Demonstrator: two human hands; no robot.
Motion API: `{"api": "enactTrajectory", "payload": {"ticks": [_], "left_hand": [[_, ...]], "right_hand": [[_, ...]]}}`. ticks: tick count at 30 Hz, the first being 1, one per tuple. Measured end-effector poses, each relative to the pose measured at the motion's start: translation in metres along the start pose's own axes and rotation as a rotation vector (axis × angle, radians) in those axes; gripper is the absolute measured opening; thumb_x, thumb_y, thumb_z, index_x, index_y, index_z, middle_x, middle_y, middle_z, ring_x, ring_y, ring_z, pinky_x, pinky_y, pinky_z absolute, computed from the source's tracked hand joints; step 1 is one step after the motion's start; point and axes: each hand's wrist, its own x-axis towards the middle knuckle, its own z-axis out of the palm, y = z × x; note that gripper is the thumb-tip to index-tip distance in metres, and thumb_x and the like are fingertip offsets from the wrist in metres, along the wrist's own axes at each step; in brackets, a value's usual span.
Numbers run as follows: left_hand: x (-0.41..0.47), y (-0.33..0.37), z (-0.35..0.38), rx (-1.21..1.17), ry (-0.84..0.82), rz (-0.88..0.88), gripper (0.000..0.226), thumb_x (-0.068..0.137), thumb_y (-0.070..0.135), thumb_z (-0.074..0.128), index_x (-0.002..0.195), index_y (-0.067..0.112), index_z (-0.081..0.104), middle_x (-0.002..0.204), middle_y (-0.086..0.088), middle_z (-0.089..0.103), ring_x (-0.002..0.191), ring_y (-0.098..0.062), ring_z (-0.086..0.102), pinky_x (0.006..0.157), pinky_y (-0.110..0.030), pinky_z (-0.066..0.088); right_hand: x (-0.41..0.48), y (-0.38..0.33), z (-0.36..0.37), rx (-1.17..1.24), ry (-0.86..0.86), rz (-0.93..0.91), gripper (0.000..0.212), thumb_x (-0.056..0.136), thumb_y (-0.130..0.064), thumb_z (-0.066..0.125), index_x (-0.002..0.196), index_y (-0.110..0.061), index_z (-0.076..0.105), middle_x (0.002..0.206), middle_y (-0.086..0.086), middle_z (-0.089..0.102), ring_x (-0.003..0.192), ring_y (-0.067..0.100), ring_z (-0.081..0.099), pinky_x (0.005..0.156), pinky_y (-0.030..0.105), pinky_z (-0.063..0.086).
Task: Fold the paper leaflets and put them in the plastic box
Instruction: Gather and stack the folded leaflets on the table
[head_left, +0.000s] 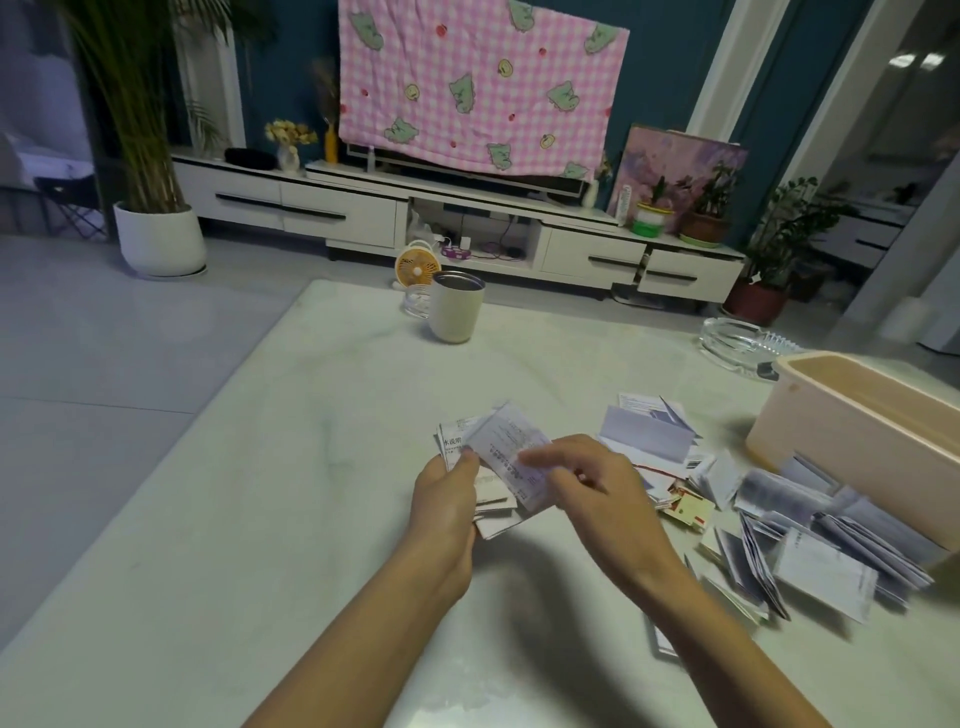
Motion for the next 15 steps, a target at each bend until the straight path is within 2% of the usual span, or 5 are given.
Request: {"api": "enactTrajectory", "payload": {"ticks": [3,6,8,12,15], "left_hand": [[0.001,-0.001,-0.001,-0.015,0.016,-0.037,0.022,0.1,0.013,0.037,0.096,0.009,0.059,0.083,-0.009,0.065,0.071,-0.023,0.061,0.07,-0.036,0.051],[-0.001,0.003,0.0,-0.081,0.019,-0.095,0.026,0.1,0.012,0.037,0.085,0.009,0.057,0.081,-0.011,0.064,0.071,-0.026,0.06,0.082,-0.046,0.05],[-0.001,0.004,-0.001,-0.116,0.026,-0.115,0.027,0.1,0.013,0.037,0.084,0.007,0.057,0.082,-0.013,0.064,0.072,-0.028,0.06,0.082,-0.046,0.049],[-0.003,0.004,0.0,-0.108,0.027,-0.122,0.028,0.1,0.017,0.036,0.09,0.006,0.06,0.088,-0.016,0.065,0.079,-0.031,0.061,0.089,-0.049,0.049],[-0.004,0.003,0.0,-0.106,0.018,-0.127,0.027,0.099,0.018,0.037,0.096,0.006,0.061,0.096,-0.017,0.067,0.087,-0.033,0.062,0.093,-0.051,0.048]], "right_hand": [[0.006,0.004,-0.004,0.038,0.195,0.016,0.008,0.082,-0.012,0.067,0.076,-0.018,0.07,0.071,-0.005,0.065,0.061,0.01,0.057,0.057,0.019,0.044],[0.008,0.004,-0.007,0.117,0.253,0.067,0.018,0.082,-0.004,0.065,0.093,-0.018,0.061,0.084,0.003,0.064,0.06,0.022,0.062,0.043,0.015,0.041],[0.006,0.0,-0.007,0.103,0.215,0.08,0.031,0.084,-0.002,0.061,0.105,-0.023,0.052,0.086,0.002,0.059,0.067,0.024,0.064,0.04,0.013,0.041],[0.003,-0.006,-0.002,0.034,0.16,0.081,0.027,0.088,-0.004,0.051,0.107,-0.023,0.046,0.086,-0.007,0.057,0.068,0.021,0.064,0.046,0.027,0.054],[0.005,-0.006,0.001,0.011,0.168,0.106,0.014,0.091,-0.011,0.046,0.101,-0.019,0.05,0.09,-0.001,0.064,0.073,0.023,0.064,0.057,0.039,0.057]]}}
